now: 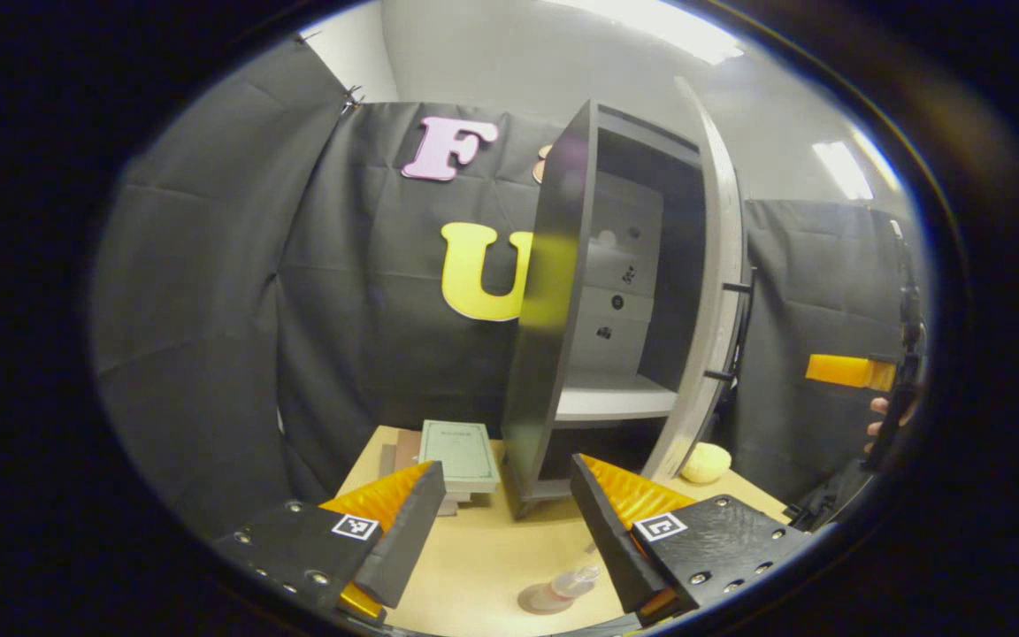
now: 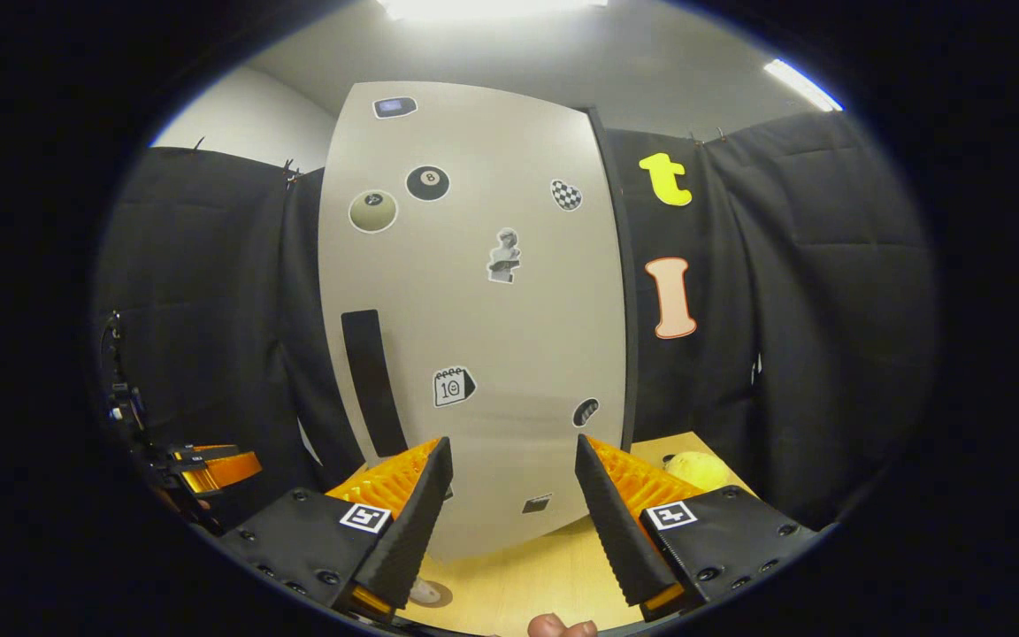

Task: Open the cabinet door with the right hand, grasp the bottle in the cabinet with the left hand and place it on the coaster, then close the cabinet door with the right hand.

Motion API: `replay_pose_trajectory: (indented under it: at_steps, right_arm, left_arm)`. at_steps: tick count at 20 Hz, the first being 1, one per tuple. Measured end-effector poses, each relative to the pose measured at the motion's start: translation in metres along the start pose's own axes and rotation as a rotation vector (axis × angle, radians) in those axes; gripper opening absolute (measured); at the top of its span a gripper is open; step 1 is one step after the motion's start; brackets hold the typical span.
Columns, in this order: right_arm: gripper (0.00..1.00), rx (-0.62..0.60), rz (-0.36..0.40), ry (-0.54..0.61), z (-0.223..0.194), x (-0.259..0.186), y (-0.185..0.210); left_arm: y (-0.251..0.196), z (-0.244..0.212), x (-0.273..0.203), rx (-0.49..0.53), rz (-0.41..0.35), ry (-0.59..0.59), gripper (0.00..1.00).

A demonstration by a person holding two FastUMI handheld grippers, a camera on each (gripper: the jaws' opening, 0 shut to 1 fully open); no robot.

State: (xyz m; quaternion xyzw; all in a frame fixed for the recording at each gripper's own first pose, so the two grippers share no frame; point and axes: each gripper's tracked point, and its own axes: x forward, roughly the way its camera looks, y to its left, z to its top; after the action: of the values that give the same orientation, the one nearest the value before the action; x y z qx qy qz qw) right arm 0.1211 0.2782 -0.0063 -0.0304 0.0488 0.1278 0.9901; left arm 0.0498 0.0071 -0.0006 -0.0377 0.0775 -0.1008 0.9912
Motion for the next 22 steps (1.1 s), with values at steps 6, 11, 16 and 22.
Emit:
replay_pose_trajectory:
  at_steps: [6,11,16,22]
  right_arm:
    - [0.89,0.04,-0.083,-0.031,0.008,-0.027,-0.052]
    - [0.89,0.072,-0.107,-0.026,0.005,-0.044,-0.097]
    - [0.89,0.102,-0.066,-0.027,0.006,-0.048,-0.124]
    - [0.89,0.095,0.009,-0.022,0.004,-0.045,-0.15]
  left_arm:
    - [-0.041,0.019,0.017,-0.016,-0.034,-0.045,0.87]
    - [-0.054,0.031,0.015,-0.002,0.014,-0.07,0.87]
    - [-0.08,0.04,0.001,0.05,0.063,-0.082,0.87]
    - [-0.112,0.048,-0.017,0.066,0.132,-0.111,0.91]
